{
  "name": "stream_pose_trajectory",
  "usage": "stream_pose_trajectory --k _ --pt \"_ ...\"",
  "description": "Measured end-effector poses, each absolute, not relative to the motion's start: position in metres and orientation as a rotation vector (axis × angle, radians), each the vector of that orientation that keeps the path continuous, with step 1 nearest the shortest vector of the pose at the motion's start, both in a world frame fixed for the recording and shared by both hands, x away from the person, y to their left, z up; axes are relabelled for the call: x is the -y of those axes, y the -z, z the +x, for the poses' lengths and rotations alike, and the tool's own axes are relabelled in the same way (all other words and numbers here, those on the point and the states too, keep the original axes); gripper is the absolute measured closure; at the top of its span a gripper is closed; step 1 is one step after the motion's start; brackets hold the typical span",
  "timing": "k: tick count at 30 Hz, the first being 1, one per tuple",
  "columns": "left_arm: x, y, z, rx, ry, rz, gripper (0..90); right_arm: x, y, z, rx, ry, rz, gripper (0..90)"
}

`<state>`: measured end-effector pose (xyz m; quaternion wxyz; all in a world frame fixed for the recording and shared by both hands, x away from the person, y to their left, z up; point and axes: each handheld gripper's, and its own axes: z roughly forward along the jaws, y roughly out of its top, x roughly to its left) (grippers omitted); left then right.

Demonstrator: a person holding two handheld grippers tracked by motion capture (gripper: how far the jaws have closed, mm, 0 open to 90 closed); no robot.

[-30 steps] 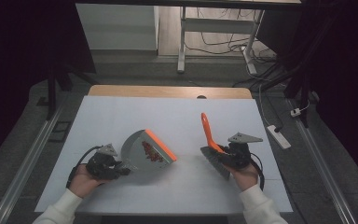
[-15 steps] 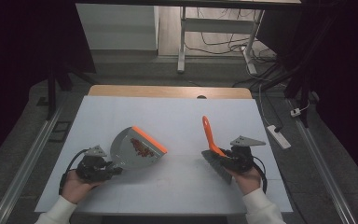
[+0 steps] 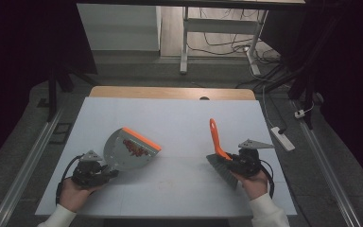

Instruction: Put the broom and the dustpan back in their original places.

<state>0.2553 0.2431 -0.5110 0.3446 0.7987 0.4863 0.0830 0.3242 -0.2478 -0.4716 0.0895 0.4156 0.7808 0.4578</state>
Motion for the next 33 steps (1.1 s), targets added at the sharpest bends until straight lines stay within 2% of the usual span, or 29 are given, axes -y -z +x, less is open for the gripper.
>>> stream_pose_trajectory --k 15,33 --pt "-0.245 0.520 0.246 -1.449 -0.298 1.983 61.5 0.259 0.478 0.322 -2.328 -1.380 1.384 69.7" --pt "-0.226 0.527 0.250 -1.726 -0.381 1.810 61.4 0.262 0.482 0.323 -2.366 -1.355 1.378 69.7"
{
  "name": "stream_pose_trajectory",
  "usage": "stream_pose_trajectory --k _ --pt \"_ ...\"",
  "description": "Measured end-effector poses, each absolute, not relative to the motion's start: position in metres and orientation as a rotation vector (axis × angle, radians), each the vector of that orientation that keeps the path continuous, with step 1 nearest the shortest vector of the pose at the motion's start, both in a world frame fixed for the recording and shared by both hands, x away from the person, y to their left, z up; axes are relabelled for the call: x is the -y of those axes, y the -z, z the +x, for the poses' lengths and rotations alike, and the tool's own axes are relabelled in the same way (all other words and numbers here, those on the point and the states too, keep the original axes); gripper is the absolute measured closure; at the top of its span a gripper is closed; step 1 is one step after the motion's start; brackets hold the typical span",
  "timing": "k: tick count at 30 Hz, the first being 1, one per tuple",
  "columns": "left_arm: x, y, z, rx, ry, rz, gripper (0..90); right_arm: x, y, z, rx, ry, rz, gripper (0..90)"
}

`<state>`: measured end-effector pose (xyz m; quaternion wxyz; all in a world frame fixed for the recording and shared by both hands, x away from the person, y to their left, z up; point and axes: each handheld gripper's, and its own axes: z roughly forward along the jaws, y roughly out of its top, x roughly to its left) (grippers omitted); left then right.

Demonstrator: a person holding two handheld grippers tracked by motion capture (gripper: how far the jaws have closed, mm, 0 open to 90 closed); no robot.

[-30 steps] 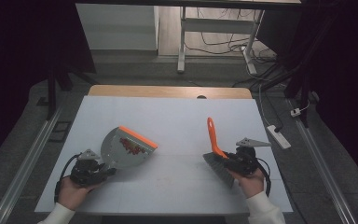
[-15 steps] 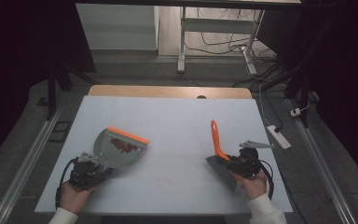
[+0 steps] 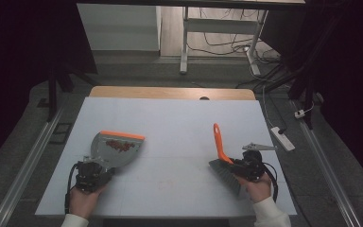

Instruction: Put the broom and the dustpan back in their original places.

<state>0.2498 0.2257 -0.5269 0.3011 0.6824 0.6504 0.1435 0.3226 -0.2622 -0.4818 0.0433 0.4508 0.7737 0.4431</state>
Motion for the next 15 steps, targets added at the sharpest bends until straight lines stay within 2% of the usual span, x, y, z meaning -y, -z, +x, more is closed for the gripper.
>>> stream_pose_trajectory --k 5,13,14,15 --pt "-0.215 0.533 0.255 -1.800 -0.413 1.783 61.4 0.267 0.490 0.330 -2.384 -1.343 1.449 69.7" --pt "-0.213 0.535 0.258 -1.789 -0.413 1.787 60.5 0.273 0.495 0.337 -2.360 -1.279 1.493 68.8" --pt "-0.213 0.535 0.258 -1.782 -0.423 1.789 58.1 0.272 0.495 0.337 -2.353 -1.241 1.484 67.8" --pt "-0.213 0.534 0.258 -1.769 -0.434 1.794 52.0 0.271 0.496 0.336 -2.351 -1.201 1.459 65.3"
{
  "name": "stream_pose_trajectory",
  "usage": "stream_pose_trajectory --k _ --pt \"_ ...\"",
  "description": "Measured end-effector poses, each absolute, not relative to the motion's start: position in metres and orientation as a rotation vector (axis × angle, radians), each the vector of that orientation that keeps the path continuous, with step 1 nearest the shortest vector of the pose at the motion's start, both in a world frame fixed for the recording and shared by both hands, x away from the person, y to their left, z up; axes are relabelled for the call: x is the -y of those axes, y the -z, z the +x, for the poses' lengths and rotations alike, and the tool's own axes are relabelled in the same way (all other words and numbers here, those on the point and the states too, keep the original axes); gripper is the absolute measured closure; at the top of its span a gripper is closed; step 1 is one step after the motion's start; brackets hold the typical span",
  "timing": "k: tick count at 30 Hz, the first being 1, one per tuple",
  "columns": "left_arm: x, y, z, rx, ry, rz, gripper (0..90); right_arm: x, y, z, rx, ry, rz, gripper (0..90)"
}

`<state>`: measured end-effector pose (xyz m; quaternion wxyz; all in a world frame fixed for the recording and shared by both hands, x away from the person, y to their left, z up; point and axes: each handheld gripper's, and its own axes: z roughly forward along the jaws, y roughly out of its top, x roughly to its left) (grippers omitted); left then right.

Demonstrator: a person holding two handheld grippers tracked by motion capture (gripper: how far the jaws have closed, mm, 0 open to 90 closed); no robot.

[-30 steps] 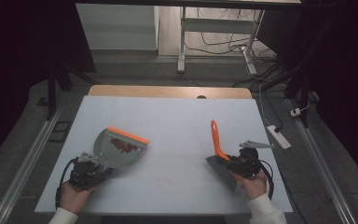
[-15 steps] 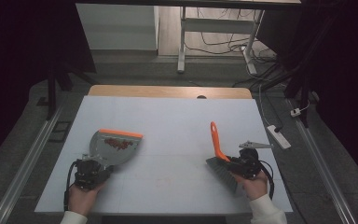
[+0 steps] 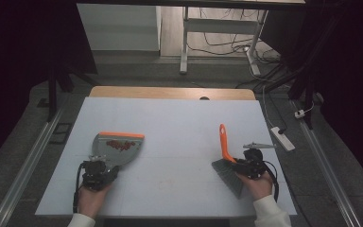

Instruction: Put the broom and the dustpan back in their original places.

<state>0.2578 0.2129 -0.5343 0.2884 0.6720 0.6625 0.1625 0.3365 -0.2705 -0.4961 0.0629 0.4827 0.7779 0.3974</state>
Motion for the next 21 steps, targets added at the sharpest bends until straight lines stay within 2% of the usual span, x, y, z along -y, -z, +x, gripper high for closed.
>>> stream_pose_trajectory --k 1,5,9,14,18,21 --pt "-0.214 0.533 0.258 -1.758 -0.431 1.801 46.2 0.269 0.497 0.336 -2.346 -1.160 1.449 63.3" --pt "-0.216 0.533 0.258 -1.743 -0.414 1.803 43.9 0.271 0.499 0.339 -2.347 -1.137 1.462 62.2" --pt "-0.216 0.532 0.258 -1.727 -0.409 1.815 37.5 0.274 0.503 0.343 -2.359 -1.133 1.475 58.6" --pt "-0.216 0.530 0.257 -1.726 -0.415 1.819 20.9 0.275 0.509 0.348 -2.382 -1.085 1.492 51.1" --pt "-0.220 0.527 0.254 -1.729 -0.436 1.805 16.2 0.274 0.511 0.351 -2.370 -1.032 1.501 43.9" --pt "-0.222 0.524 0.251 -1.724 -0.455 1.809 14.6 0.275 0.511 0.352 -2.365 -1.032 1.511 44.0"
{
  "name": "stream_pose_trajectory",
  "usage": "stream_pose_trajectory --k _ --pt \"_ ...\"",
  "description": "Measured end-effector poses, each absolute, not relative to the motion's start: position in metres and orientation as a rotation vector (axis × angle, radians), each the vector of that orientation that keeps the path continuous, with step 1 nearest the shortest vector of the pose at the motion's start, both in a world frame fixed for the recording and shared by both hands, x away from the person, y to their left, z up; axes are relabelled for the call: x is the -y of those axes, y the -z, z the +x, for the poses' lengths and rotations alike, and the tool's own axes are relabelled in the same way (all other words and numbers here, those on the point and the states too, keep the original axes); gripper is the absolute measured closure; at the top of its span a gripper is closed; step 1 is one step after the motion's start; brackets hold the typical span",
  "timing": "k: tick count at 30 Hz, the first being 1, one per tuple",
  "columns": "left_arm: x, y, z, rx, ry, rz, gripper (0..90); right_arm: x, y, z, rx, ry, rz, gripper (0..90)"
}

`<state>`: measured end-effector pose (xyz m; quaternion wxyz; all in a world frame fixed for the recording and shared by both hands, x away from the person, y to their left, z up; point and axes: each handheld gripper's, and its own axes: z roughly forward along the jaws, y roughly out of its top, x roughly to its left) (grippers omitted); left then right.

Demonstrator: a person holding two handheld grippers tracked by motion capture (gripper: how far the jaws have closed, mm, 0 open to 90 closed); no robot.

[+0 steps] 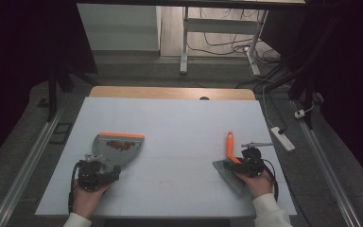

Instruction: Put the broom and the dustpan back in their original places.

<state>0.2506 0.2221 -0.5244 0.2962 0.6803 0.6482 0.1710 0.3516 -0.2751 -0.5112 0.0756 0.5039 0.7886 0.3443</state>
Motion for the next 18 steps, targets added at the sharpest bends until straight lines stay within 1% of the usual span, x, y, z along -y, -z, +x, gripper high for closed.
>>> stream_pose_trajectory --k 4,6,10,12,18 --pt "-0.225 0.521 0.247 -1.706 -0.485 1.815 13.6 0.274 0.512 0.352 -2.356 -1.025 1.513 42.6" --pt "-0.227 0.519 0.245 -1.692 -0.502 1.821 13.3 0.273 0.511 0.352 -2.342 -1.000 1.507 40.5" --pt "-0.227 0.515 0.242 -1.660 -0.530 1.839 13.3 0.273 0.511 0.352 -2.329 -0.990 1.510 40.2" --pt "-0.227 0.514 0.241 -1.640 -0.539 1.851 13.3 0.272 0.510 0.351 -2.302 -0.956 1.503 38.0" --pt "-0.224 0.508 0.238 -1.583 -0.563 1.875 13.4 0.273 0.506 0.349 -2.255 -0.952 1.479 39.1"
